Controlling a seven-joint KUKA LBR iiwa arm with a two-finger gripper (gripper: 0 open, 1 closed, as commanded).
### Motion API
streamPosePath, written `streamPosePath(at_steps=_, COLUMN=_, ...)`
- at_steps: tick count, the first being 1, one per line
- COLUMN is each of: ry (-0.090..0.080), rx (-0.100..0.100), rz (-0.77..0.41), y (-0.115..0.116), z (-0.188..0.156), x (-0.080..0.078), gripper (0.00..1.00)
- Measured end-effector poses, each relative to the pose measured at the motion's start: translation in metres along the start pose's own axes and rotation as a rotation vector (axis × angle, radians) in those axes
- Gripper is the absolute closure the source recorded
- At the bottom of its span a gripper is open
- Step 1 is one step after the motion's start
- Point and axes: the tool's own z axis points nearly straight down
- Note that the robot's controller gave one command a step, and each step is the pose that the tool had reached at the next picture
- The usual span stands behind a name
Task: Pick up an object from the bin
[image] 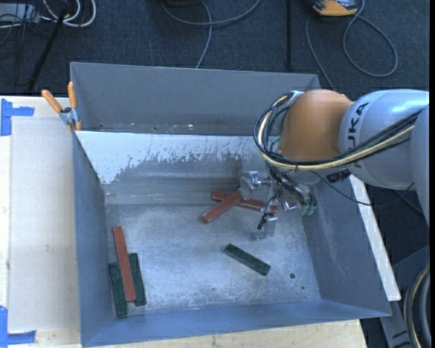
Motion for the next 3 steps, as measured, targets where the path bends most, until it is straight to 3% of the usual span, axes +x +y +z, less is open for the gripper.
streamPosePath(at_steps=1, ry=0.004, rx=0.000, rz=0.000, y=0.000, z=-0.003, x=0.000, gripper=1.00)
streamPosePath(at_steps=2, ry=0.010, rx=0.001, rz=0.001, y=-0.001, z=0.000, x=0.002, gripper=0.00)
streamPosePath(at_steps=3, ry=0.002, rx=0.002, rz=-0.030, y=0.038, z=0.003, x=-0.005, gripper=0.00)
